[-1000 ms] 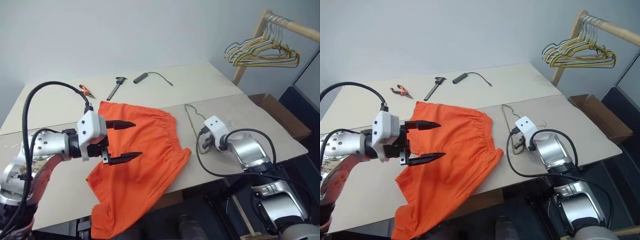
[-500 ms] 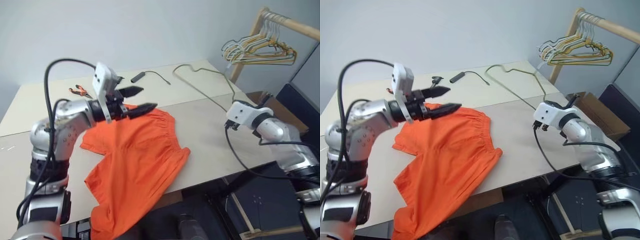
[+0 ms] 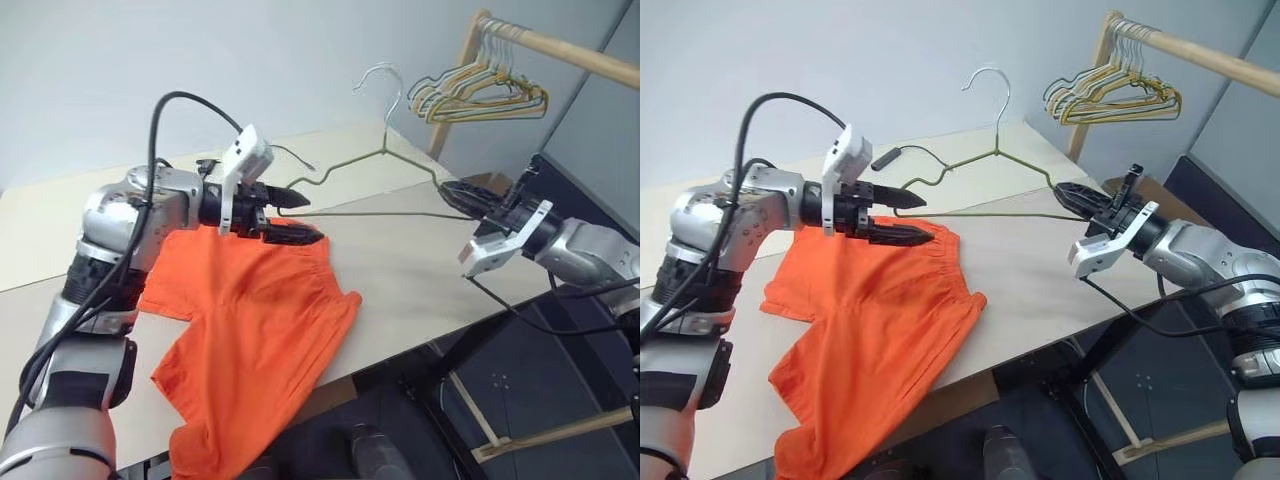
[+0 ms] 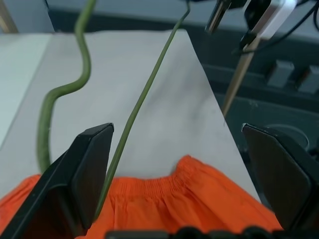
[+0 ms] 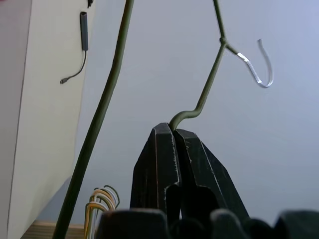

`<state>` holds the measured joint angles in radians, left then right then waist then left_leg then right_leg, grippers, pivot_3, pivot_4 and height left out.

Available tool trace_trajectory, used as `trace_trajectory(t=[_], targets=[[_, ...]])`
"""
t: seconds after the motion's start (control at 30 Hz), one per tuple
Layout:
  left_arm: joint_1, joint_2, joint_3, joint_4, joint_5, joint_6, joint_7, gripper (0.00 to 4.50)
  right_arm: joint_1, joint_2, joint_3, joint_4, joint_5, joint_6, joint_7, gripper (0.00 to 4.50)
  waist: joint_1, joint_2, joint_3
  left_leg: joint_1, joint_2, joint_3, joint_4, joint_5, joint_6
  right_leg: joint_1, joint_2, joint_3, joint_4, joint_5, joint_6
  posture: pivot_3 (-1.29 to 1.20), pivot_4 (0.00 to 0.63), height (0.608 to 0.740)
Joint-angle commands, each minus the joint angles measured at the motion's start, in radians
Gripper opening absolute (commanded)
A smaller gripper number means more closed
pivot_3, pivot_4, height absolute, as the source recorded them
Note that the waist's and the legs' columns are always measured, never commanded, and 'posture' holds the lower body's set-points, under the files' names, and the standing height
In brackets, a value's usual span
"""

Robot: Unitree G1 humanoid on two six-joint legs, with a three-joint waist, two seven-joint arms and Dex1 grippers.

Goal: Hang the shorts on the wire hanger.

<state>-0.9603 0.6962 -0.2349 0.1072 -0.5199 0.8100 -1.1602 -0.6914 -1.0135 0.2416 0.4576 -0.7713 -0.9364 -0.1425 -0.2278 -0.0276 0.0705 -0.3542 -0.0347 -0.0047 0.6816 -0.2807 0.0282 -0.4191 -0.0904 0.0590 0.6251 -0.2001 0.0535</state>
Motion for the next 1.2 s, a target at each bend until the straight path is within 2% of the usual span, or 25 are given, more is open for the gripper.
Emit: trace_trajectory(t=[0.03,0.1,0.17,0.3,0.37,0.43,0.7,0.97,1.1,1.2], targets=[[-0.033,-0.015,0.012,0.02,0.019,-0.027,-0.033,4.5,-0.041,-0.01,-0.035,-0.02,-0.009,-0.038,-0.035,0.03,-0.007,0.0,0.0,0.0,0.0,0.0,0.0,0.0,0.0,0.0,0.0,0.0,0.0,0.0,0.0,-0.2,0.0,0.74],[-0.033,-0.013,0.045,0.026,-0.006,-0.045,-0.085,4.5,-0.034,-0.015,-0.036,-0.012,-0.019,-0.039,-0.036,0.03,-0.015,0.0,0.0,0.0,0.0,0.001,0.0,0.0,0.0,0.0,0.0,0.001,0.0,0.0,0.001,-0.21,0.0,0.74],[-0.028,0.017,0.094,0.027,-0.066,-0.058,-0.201,4.5,-0.021,-0.024,-0.04,-0.002,-0.027,-0.024,-0.03,0.03,-0.025,0.0,0.0,0.0,0.0,0.001,0.0,0.0,0.0,0.0,0.0,0.001,0.0,0.0,0.001,-0.22,0.0,0.74],[-0.023,0.08,0.159,0.024,-0.141,-0.03,-0.333,4.5,0.0,-0.034,-0.049,-0.004,-0.039,-0.005,-0.036,0.03,-0.049,0.0,0.0,0.001,0.0,0.002,0.0,0.0,0.001,-0.001,0.0,0.002,0.001,0.0,0.001,-0.22,0.0,0.74],[-0.031,0.089,0.188,0.05,-0.143,-0.039,-0.333,4.5,0.009,-0.037,-0.054,-0.014,-0.042,-0.004,-0.044,0.03,-0.059,0.0,0.0,0.001,0.0,0.002,0.0,0.0,0.001,0.0,0.0,0.002,0.001,0.0,0.001,-0.22,0.0,0.74],[-0.052,0.076,0.192,0.097,-0.087,-0.065,-0.26,4.5,0.017,-0.037,-0.064,-0.024,-0.044,-0.013,-0.058,0.03,-0.06,0.0,0.0,0.002,0.0,0.002,0.001,0.0,0.002,0.002,0.0,0.002,0.001,0.001,0.002,-0.22,0.0,0.74],[-0.085,0.036,0.048,0.184,0.1,-0.105,-0.22,4.5,-0.037,-0.024,-0.06,-0.058,-0.096,-0.059,-0.131,0.03,-0.062,0.0,0.0,0.003,-0.001,0.002,0.002,-0.001,0.003,0.004,-0.001,0.003,0.001,0.001,0.004,-0.21,0.0,0.74],[-0.087,0.031,-0.045,0.171,0.153,-0.097,-0.331,4.5,-0.091,-0.006,-0.033,-0.073,-0.141,-0.085,-0.143,0.03,-0.064,0.0,0.0,0.001,-0.001,0.004,0.002,-0.001,0.003,0.0,-0.001,0.005,0.001,0.002,0.004,-0.22,0.0,0.74],[-0.07,0.03,-0.042,0.142,0.168,-0.094,-0.322,3.67,-0.096,0.001,-0.034,-0.075,-0.152,-0.091,-0.143,0.0,-0.064,0.0,0.0,0.001,-0.001,0.004,0.002,-0.001,0.004,0.0,-0.001,0.006,0.001,0.002,0.004,-0.22,0.0,0.74],[-0.06,0.036,-0.04,0.13,0.171,-0.094,-0.325,2.66,-0.098,-0.001,-0.037,-0.075,-0.166,-0.084,-0.149,0.0,-0.064,0.0,0.0,0.001,-0.001,0.004,0.002,-0.001,0.004,0.0,-0.001,0.006,0.001,0.002,0.004,-0.22,0.0,0.74]])
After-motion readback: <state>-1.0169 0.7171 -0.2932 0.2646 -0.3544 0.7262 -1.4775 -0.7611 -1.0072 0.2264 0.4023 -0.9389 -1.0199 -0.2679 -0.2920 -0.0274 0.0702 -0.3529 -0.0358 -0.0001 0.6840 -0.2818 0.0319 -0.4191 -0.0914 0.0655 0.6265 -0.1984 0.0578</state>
